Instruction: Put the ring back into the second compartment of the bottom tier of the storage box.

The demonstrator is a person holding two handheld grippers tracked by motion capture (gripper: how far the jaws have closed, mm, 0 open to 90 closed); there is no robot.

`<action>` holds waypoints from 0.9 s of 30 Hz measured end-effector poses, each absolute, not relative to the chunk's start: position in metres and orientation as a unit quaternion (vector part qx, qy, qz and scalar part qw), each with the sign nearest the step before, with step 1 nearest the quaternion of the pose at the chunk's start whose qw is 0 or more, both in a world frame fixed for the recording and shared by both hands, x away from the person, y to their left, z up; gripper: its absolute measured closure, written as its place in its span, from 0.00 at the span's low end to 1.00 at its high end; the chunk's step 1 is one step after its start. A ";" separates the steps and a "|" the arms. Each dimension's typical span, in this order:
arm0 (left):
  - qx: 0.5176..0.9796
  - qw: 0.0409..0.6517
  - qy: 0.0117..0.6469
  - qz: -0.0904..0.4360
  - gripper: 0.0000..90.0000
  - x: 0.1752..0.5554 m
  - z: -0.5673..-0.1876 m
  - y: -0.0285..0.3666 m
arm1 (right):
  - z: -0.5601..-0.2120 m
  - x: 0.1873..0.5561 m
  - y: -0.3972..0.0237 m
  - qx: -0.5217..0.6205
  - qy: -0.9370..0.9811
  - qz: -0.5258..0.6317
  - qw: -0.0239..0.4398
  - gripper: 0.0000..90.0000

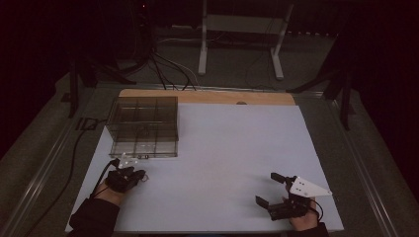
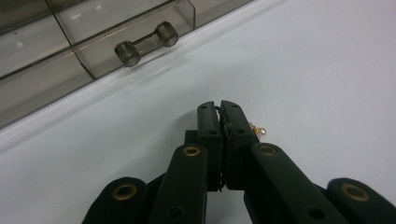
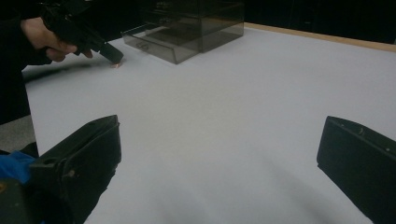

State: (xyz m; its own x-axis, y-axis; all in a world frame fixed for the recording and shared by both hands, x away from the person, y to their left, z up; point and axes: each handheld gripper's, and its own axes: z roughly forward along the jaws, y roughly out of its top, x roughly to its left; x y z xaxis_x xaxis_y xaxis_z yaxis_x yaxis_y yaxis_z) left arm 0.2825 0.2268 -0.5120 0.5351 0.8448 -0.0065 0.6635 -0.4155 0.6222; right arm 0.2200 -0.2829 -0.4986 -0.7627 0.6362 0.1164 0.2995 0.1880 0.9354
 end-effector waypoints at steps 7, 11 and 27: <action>0.828 0.290 0.454 0.158 1.00 0.283 -0.510 0.227 | -0.498 0.220 -0.284 0.310 0.755 0.557 0.152 0.00; 0.828 0.293 0.450 0.161 1.00 0.281 -0.508 0.226 | -0.498 0.219 -0.284 0.311 0.755 0.557 0.154 0.00; 0.831 0.306 0.434 0.163 1.00 0.277 -0.497 0.220 | -0.499 0.220 -0.284 0.312 0.754 0.557 0.153 0.00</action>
